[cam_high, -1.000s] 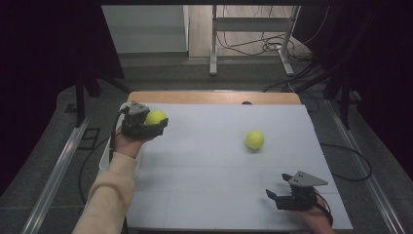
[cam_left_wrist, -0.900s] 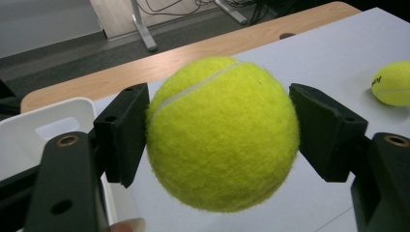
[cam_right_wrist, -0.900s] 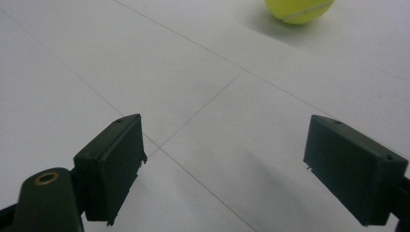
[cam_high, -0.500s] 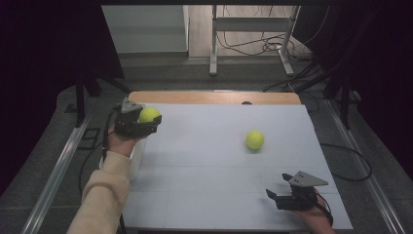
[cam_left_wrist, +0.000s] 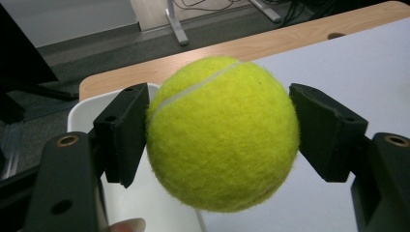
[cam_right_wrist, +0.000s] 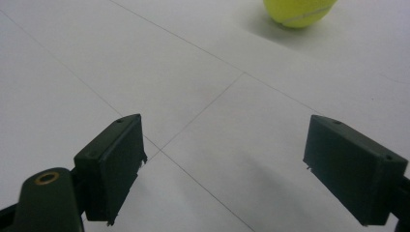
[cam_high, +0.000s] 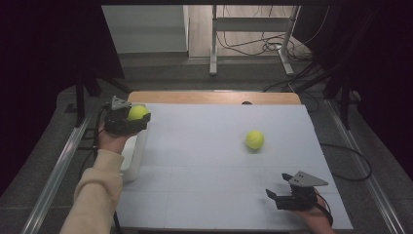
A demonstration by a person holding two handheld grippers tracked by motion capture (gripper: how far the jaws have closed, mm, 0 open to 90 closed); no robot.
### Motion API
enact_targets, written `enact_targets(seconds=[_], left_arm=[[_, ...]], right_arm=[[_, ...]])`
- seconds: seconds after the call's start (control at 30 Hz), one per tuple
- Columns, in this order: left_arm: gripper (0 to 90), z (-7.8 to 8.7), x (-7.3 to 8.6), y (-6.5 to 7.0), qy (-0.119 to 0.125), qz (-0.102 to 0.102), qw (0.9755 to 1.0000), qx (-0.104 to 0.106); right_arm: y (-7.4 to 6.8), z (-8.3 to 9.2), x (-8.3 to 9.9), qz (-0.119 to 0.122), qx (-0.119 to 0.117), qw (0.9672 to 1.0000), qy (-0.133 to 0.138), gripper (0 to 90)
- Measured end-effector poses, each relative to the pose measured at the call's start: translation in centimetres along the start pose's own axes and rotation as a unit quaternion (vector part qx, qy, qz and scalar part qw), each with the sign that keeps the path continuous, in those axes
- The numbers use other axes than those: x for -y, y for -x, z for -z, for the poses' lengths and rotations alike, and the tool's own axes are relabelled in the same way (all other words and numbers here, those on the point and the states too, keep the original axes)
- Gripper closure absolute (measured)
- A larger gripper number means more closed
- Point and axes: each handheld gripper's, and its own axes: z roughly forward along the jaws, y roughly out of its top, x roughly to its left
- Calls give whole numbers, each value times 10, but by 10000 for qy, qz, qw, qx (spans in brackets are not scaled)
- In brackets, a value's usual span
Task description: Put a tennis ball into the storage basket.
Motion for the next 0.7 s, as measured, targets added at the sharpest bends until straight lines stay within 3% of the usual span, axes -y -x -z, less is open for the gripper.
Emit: enact_targets(seconds=[0.37, 0.7], left_arm=[[269, -16, -3, -16, -244, 143, 9991, -316], [268, -28, -2, -24, -465, 203, 9976, -473]], right_arm=[[0, 0, 0, -3, -7, 10000, -2, 151], [1, 1, 0, -8, 8, 10000, -7, 151]])
